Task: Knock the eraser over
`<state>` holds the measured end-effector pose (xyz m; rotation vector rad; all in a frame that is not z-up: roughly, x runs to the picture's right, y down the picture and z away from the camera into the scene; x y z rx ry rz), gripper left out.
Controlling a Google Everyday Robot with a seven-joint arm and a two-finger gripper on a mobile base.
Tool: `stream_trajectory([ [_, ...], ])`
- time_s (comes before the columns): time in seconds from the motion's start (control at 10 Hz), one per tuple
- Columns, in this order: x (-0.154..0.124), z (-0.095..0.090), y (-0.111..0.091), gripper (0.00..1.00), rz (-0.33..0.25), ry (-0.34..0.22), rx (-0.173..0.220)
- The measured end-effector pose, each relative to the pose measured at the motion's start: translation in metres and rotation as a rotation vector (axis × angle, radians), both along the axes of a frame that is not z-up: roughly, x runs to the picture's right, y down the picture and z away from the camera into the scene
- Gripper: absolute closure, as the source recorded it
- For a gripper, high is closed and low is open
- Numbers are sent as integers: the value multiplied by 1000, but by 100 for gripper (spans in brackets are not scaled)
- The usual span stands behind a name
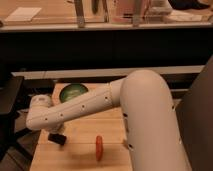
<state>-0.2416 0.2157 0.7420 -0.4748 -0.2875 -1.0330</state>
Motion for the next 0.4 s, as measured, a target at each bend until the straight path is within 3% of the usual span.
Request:
stream_trajectory([
  [0.4,-4,2,-3,100,-2,-8,16],
])
